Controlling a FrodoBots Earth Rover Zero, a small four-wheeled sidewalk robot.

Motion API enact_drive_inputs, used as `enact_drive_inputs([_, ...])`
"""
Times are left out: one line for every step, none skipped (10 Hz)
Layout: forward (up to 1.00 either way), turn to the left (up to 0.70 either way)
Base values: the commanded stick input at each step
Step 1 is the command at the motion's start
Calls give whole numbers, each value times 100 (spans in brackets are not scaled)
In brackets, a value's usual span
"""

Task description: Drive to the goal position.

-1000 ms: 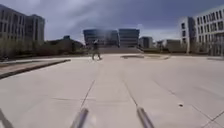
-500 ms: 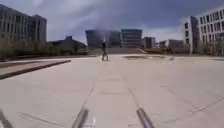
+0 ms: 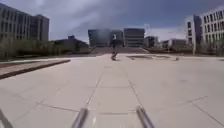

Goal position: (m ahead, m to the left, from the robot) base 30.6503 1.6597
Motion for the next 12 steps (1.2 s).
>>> enact_drive_inputs([100,0])
enact_drive_inputs([100,0])
enact_drive_inputs([100,0])
enact_drive_inputs([100,0])
enact_drive_inputs([100,0])
enact_drive_inputs([100,0])
enact_drive_inputs([100,0])
enact_drive_inputs([100,0])
enact_drive_inputs([100,0])
enact_drive_inputs([100,0])
enact_drive_inputs([100,0])
enact_drive_inputs([100,0])
